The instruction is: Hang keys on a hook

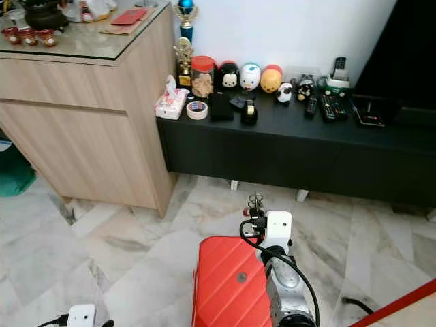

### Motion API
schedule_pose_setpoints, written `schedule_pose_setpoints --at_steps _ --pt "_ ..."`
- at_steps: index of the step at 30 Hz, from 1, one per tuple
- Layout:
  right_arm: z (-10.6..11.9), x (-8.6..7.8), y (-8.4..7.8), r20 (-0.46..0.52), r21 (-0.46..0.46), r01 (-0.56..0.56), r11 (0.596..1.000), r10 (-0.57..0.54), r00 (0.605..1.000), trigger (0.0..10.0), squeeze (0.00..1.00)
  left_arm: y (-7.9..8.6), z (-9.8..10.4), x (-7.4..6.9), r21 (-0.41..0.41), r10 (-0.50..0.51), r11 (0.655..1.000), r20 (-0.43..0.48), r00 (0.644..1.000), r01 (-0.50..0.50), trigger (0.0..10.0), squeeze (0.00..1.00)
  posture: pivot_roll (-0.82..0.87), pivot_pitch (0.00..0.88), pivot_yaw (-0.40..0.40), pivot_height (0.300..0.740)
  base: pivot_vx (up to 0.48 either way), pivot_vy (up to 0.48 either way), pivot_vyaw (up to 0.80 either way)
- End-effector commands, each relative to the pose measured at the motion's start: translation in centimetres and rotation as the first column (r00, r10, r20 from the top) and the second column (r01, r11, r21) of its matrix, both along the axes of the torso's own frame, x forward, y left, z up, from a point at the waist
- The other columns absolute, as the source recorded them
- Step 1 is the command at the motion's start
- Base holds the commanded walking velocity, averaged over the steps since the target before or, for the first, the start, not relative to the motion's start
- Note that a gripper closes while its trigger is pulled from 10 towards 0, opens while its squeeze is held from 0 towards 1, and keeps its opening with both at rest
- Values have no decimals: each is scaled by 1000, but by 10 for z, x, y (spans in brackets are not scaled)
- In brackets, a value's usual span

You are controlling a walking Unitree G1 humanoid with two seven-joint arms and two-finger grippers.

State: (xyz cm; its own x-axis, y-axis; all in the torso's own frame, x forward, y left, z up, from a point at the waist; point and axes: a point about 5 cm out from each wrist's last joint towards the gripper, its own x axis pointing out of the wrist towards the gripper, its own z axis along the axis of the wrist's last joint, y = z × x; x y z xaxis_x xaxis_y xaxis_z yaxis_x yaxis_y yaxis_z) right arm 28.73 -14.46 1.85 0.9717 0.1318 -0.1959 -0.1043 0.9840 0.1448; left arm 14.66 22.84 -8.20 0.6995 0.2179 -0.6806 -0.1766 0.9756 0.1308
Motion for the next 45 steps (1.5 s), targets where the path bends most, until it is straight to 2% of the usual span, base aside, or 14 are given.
schedule_pose_setpoints --at_steps 1,13,34,45 --pt "1 -1 -4 6 -2 16 1000 -16 1000 10000 0 -2 -4 -7 -7 4 1000 -38 999 -4 10000 0 59 0 -59 740 0 0 0" --pt "-2 -2 -7 -11 -15 47 999 -47 999 10000 0 -4 -6 -8 -20 -9 1000 -56 998 8 10000 0 50 0 -42 740 -150 0 0" --pt "5 9 -5 -6 -24 60 998 -60 998 10000 0 1 -2 -1 -16 5 1000 -33 999 -5 10000 0 81 0 -54 740 -354 0 0" --pt "5 9 -7 -9 -25 93 995 -94 996 10000 0 1 -1 1 -15 4 1000 -25 1000 -5 10000 0 77 0 -45 740 -364 0 0"
